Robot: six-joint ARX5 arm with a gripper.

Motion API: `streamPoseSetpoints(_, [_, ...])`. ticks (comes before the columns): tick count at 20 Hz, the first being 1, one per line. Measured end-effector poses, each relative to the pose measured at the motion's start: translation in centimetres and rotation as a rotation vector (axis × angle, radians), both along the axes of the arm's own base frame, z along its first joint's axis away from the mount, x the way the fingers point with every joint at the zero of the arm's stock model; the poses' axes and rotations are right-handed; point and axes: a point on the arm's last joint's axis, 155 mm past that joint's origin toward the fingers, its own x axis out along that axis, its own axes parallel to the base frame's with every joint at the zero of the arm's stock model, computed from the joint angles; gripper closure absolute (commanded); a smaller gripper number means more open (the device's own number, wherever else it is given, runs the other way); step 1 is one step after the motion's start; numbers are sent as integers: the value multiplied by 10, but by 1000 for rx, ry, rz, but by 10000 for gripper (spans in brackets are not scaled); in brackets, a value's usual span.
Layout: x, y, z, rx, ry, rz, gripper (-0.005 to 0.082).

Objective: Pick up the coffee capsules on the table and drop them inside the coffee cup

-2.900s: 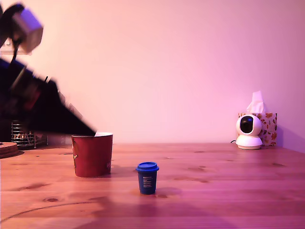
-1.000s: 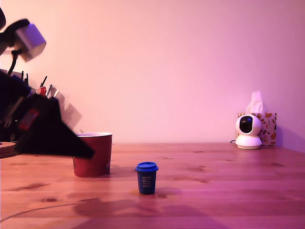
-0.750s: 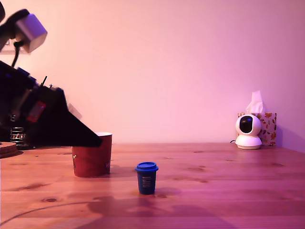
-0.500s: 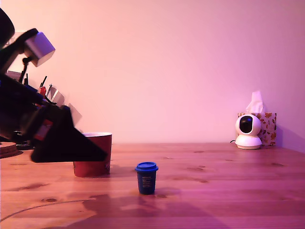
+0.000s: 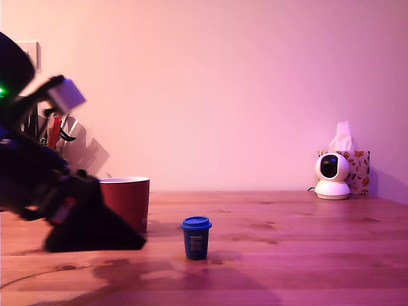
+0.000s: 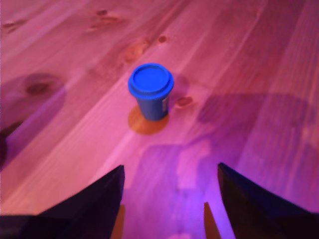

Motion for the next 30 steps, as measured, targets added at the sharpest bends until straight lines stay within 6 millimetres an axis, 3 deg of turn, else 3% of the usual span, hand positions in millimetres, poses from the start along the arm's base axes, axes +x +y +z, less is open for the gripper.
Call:
streamPoseSetpoints(13, [26,-31,3,-34,28,-61,229])
streamPoseSetpoints(20, [34,-41,-9,-33,62,-83,229])
streamPoseSetpoints(30, [44,-72,-18,-30,102,-144,233])
